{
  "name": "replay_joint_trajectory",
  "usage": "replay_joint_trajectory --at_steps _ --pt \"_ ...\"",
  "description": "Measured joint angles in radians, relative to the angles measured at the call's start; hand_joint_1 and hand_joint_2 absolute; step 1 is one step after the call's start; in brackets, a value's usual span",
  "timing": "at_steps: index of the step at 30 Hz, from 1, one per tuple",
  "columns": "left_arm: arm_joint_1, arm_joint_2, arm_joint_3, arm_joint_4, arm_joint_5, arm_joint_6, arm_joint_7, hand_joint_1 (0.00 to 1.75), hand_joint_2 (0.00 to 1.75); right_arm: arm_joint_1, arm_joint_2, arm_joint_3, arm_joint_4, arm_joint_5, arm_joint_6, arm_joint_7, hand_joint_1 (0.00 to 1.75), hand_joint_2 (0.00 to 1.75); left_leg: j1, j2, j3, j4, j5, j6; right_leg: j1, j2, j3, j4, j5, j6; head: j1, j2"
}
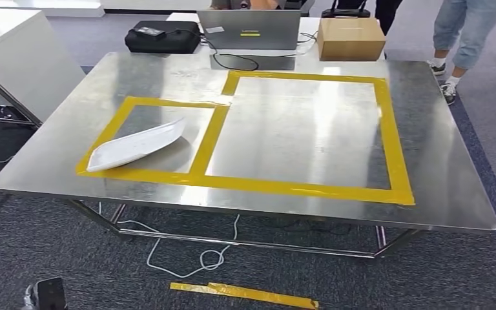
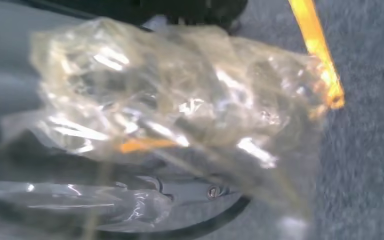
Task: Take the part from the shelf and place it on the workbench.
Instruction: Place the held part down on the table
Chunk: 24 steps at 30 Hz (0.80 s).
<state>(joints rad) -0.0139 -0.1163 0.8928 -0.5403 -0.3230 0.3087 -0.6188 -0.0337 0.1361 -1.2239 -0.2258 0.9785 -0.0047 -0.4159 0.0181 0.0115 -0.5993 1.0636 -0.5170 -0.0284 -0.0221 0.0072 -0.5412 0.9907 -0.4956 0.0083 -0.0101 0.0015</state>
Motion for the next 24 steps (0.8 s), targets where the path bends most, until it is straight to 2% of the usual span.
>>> replay_joint_trajectory --at_steps 2,3,4,5,7,8,9,10,13,14,15,17,18,19,20,21,23,24 --pt "-0.005 0.008 0.015 0.055 -0.017 0.009 0.003 0.00 0.00 0.000 0.000 -0.003 0.000 0.002 0.000 0.000 0.00 0.00 0.000 -0.002 -0.047 0.129 -0.081 -0.002 0.005 -0.001 -0.011 0.000 0.007 -0.009 -0.004 0.000" --pt "-0.006 0.012 0.022 0.077 -0.024 0.011 0.004 0.00 0.00 0.000 0.000 -0.005 0.000 0.003 0.000 0.000 0.00 0.00 0.000 -0.002 -0.063 0.183 -0.106 -0.001 0.009 -0.001 -0.018 0.001 0.011 -0.012 -0.004 0.000" --pt "-0.007 0.015 0.028 0.096 -0.029 0.013 0.005 0.00 0.00 0.000 0.000 -0.006 0.000 0.004 0.001 0.000 0.00 0.00 -0.001 -0.003 -0.064 0.206 -0.112 0.002 0.012 -0.001 -0.024 0.001 0.016 -0.014 -0.004 0.000" --pt "-0.008 0.017 0.032 0.112 -0.032 0.014 0.006 0.00 0.00 0.001 0.000 -0.008 0.000 0.005 0.001 0.000 0.00 0.00 -0.002 -0.003 -0.046 0.191 -0.100 0.007 0.016 0.000 -0.029 0.001 0.020 -0.015 -0.004 0.000" --pt "-0.012 0.022 0.039 0.134 -0.036 0.015 0.006 0.00 0.00 0.000 0.002 -0.010 0.000 0.006 0.001 0.001 0.00 0.00 -0.006 -0.005 0.038 0.062 -0.046 0.023 0.021 0.001 -0.036 0.001 0.029 -0.013 -0.004 0.000" --pt "-0.015 0.025 0.040 0.142 -0.039 0.015 0.007 0.00 0.00 0.000 0.004 -0.012 0.000 0.006 0.002 0.001 0.00 0.00 -0.010 -0.005 0.078 -0.007 -0.027 0.031 0.024 0.002 -0.039 0.002 0.032 -0.011 -0.004 0.000" --pt "-0.019 0.027 0.041 0.149 -0.044 0.016 0.009 0.00 0.00 -0.001 0.005 -0.013 0.000 0.006 0.002 0.000 0.00 0.00 -0.014 -0.005 0.105 -0.056 -0.015 0.037 0.026 0.001 -0.041 0.003 0.036 -0.007 -0.004 0.000" --pt "-0.022 0.030 0.042 0.156 -0.049 0.017 0.011 0.00 0.00 -0.001 0.006 -0.014 0.000 0.007 0.003 0.000 0.00 0.00 -0.017 -0.005 0.116 -0.080 -0.011 0.041 0.026 0.000 -0.043 0.004 0.040 -0.002 -0.003 0.000" --pt "-0.026 0.033 0.047 0.175 -0.059 0.022 0.017 0.00 0.00 0.000 0.007 -0.015 0.000 0.009 0.005 0.000 0.00 0.00 -0.020 -0.002 0.111 -0.090 0.005 0.052 0.021 -0.002 -0.049 0.007 0.042 0.017 -0.003 0.000" --pt "-0.026 0.033 0.049 0.180 -0.061 0.023 0.018 0.00 0.00 0.000 0.007 -0.015 0.000 0.009 0.005 0.000 0.00 0.00 -0.018 0.000 0.106 -0.093 0.013 0.058 0.020 -0.002 -0.058 0.023 0.023 0.023 -0.002 0.000" --pt "-0.027 0.033 0.049 0.184 -0.063 0.024 0.018 0.00 0.00 0.000 0.007 -0.015 0.000 0.009 0.005 0.000 0.00 0.00 -0.016 0.002 0.099 -0.096 0.021 0.064 0.019 -0.002 -0.075 0.061 -0.011 0.028 0.000 0.000" --pt "-0.028 0.033 0.049 0.192 -0.068 0.024 0.024 0.00 0.00 0.000 0.007 -0.015 0.000 0.011 0.006 0.000 0.00 0.00 -0.016 0.005 0.079 -0.095 0.035 0.070 0.016 -0.003 -0.120 0.190 -0.103 0.037 0.004 0.000" --pt "-0.028 0.033 0.050 0.196 -0.072 0.025 0.028 0.00 0.00 0.000 0.007 -0.015 0.000 0.011 0.007 0.000 0.00 0.00 -0.016 0.006 0.069 -0.095 0.042 0.070 0.015 -0.003 -0.137 0.252 -0.134 0.040 0.003 0.000" --pt "-0.028 0.033 0.050 0.200 -0.078 0.026 0.034 0.00 0.00 0.000 0.007 -0.015 0.000 0.012 0.008 0.000 0.00 0.00 -0.017 0.006 0.059 -0.094 0.048 0.069 0.013 -0.003 -0.140 0.288 -0.147 0.043 0.003 0.000" --pt "-0.028 0.032 0.050 0.205 -0.085 0.027 0.039 0.00 0.00 0.001 0.007 -0.015 0.000 0.013 0.010 0.000 0.00 0.00 -0.017 0.007 0.050 -0.093 0.054 0.067 0.012 -0.003 -0.122 0.283 -0.138 0.045 0.004 0.000" --pt "-0.028 0.031 0.050 0.210 -0.093 0.028 0.044 0.00 0.00 0.001 0.007 -0.015 0.000 0.013 0.012 0.000 0.00 0.00 -0.016 0.007 0.044 -0.092 0.060 0.064 0.011 -0.005 -0.082 0.235 -0.115 0.046 0.003 0.000" --pt "-0.028 0.029 0.049 0.219 -0.109 0.031 0.053 0.00 0.00 -0.002 0.007 -0.016 0.000 0.015 0.014 0.000 0.00 0.00 -0.017 0.006 0.033 -0.087 0.067 0.056 0.010 -0.009 0.030 0.077 -0.069 0.044 0.004 0.000" --pt "-0.029 0.026 0.049 0.223 -0.117 0.033 0.057 0.00 0.00 -0.004 0.007 -0.015 0.000 0.016 0.016 0.000 0.00 0.00 -0.018 0.007 0.029 -0.084 0.071 0.051 0.010 -0.009 0.073 0.013 -0.058 0.041 0.003 0.000"
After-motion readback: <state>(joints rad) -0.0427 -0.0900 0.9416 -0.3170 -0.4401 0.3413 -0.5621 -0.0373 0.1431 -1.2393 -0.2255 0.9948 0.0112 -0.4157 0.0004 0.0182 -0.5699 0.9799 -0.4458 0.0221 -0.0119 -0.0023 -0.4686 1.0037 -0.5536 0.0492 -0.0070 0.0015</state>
